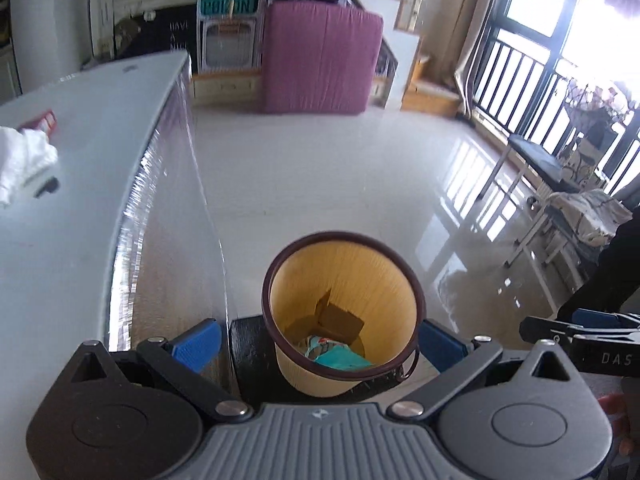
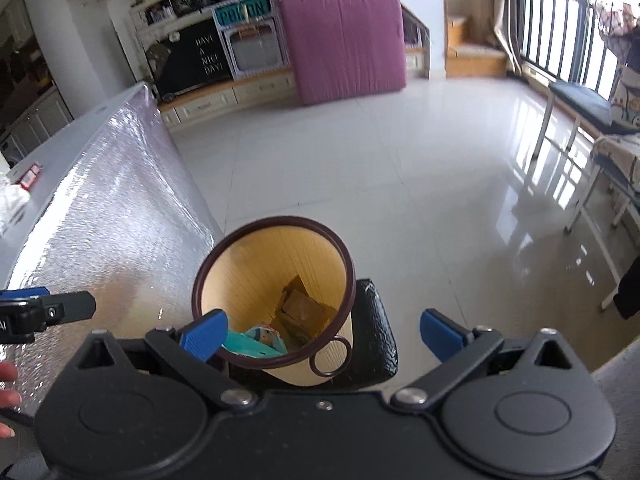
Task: Collect trash
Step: 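Raise both tools from the wastebasket and move them back toward the table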
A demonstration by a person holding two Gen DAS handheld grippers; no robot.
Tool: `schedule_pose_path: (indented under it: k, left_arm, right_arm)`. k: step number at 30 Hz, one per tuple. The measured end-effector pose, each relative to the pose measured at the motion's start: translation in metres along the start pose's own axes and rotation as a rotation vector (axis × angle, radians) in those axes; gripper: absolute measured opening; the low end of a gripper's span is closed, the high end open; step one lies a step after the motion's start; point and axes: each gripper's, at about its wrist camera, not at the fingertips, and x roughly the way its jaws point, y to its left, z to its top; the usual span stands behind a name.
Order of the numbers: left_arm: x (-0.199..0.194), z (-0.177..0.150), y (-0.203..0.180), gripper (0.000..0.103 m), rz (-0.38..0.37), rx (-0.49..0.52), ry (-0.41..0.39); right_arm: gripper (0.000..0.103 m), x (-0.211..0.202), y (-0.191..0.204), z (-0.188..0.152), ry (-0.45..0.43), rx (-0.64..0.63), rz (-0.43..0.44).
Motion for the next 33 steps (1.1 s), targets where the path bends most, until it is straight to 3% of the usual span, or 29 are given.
schedule_pose_path:
  k: [17,33]
  left_arm:
    - [-0.092,-0.033,0.011,0.103,0.024,-0.024,-0.188]
    - [-0.154,-0.060,0.029,0.103,0.055,-0.066,-0.307]
  right_arm:
    - [0.103,-0.095,0.022,-0.031,-0.194,-0.069,-0.002]
    - [0.103,-0.142,0.054,-0.045,-0.319,-0.114,0.009]
